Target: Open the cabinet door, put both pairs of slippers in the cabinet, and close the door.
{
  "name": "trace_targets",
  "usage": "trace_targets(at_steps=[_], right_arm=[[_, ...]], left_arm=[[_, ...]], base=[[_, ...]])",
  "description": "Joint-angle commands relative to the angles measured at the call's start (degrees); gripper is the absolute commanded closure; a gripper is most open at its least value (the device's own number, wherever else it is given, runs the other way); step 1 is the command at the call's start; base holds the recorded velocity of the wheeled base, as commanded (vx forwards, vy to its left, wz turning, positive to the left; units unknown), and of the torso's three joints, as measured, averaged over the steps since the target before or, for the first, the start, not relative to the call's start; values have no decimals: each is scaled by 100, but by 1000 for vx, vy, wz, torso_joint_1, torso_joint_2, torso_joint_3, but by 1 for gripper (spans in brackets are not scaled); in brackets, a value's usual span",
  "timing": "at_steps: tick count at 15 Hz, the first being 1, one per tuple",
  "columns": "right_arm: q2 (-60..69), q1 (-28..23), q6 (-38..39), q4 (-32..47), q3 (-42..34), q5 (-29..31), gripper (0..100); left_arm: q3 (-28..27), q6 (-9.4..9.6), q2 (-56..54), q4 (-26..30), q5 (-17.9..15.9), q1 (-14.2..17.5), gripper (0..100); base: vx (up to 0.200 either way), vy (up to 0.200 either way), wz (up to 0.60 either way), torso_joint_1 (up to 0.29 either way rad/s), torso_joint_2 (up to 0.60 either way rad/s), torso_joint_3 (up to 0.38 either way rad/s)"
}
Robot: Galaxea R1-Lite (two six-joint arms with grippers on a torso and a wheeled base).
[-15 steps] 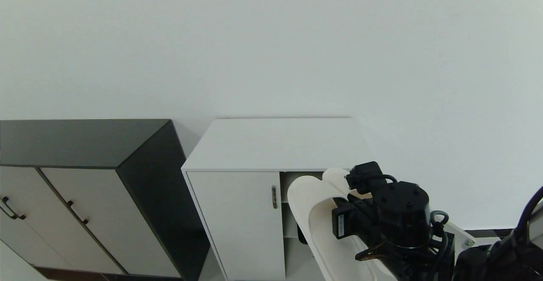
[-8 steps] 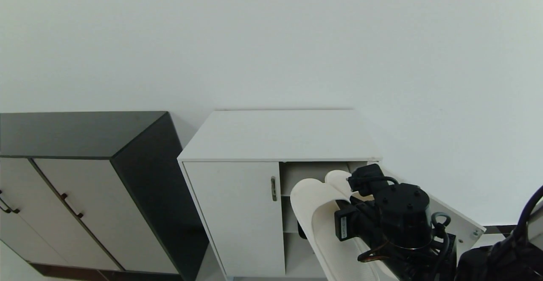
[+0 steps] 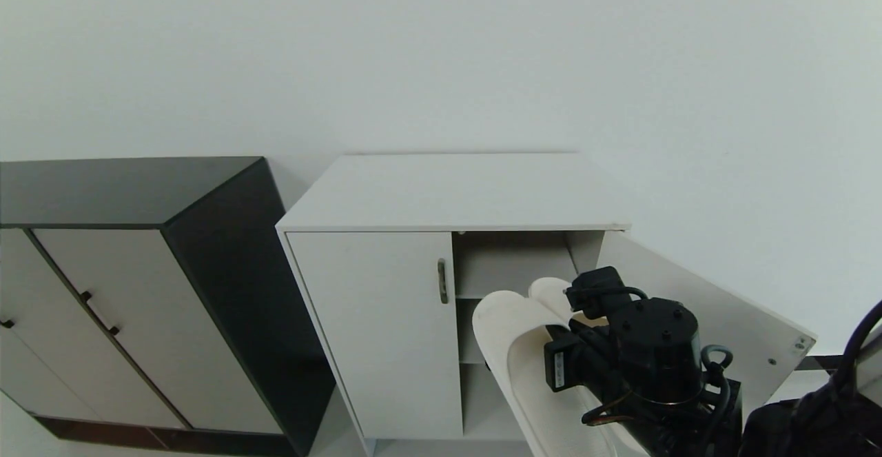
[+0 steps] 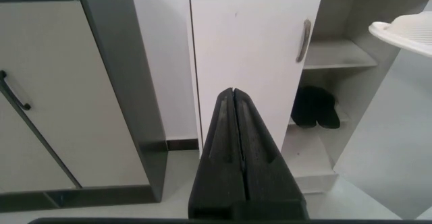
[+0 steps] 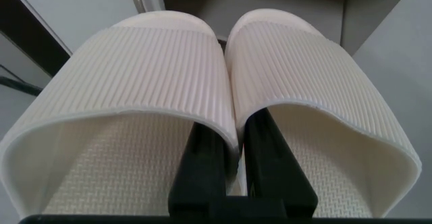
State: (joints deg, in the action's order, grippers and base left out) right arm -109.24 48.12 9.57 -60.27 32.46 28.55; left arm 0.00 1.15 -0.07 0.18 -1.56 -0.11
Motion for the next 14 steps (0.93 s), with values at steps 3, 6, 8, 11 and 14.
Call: trace_targets(at_steps=[3,6,8,11,14], right_arm=[[-18,-57,1,-2,6,1,100],[-89,-57,-8,-2,6,1,100],[-106,-57,-8,-2,6,1,100],[-150,-57,1,-2,6,1,100],[-168,-57,1,-2,6,-7,100]], left_arm=[[0,0,7,-1,-2,2,100],[0,0,7,-1,-2,2,100],[0,0,7,-1,-2,2,100],[0,0,7,-1,-2,2,100],[0,-18,7,-1,-2,2,100]], base=[[0,0,0,-212,536,315],[0,0,0,-199,518,312],[0,0,0,-183,503,322],[0,0,0,-162,484,333],[0,0,0,-150,476,330]])
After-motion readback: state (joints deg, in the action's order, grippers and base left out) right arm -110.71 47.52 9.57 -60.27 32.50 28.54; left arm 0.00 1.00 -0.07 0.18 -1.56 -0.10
